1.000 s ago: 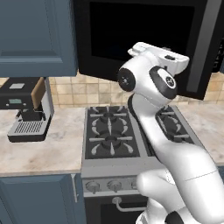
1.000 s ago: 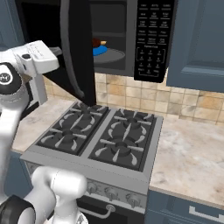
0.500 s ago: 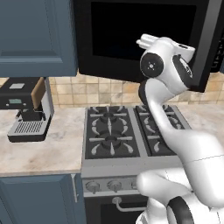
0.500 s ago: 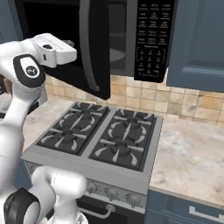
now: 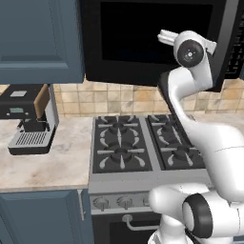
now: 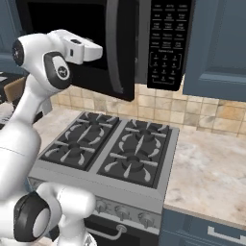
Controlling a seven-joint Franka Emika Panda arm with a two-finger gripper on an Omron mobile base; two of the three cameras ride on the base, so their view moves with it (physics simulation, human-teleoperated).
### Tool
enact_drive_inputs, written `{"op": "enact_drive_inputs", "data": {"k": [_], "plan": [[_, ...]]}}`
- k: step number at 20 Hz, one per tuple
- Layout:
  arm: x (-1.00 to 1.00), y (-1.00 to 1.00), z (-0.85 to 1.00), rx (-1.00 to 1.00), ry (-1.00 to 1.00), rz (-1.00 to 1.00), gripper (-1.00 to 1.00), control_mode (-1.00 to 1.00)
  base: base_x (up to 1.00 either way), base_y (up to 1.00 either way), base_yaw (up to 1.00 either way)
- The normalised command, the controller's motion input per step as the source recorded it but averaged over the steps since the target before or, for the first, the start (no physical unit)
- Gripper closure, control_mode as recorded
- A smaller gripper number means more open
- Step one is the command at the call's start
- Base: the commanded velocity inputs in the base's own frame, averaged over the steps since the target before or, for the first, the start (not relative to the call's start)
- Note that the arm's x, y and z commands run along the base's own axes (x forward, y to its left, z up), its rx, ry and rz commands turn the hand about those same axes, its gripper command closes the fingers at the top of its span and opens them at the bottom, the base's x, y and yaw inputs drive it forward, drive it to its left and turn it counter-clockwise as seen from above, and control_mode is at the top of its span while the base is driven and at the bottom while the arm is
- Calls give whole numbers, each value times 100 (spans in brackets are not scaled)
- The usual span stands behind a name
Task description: Transport the steak from the fridge to the microwave and turn on the microwave.
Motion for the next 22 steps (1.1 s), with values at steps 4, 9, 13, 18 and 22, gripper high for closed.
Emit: {"op": "enact_drive_inputs", "data": {"k": [4, 9, 13, 18, 22], "plan": [[36, -13, 16, 4, 9, 13, 100, -100, 0, 0, 0], [35, -16, 5, 3, 5, 14, 100, -100, 0, 0, 0], [32, -17, 0, 2, 1, 15, 100, -100, 0, 0, 0], [32, -17, 0, 2, 1, 15, 100, -100, 0, 0, 0], [31, -10, 0, 1, 1, 13, 100, -100, 0, 0, 0]]}}
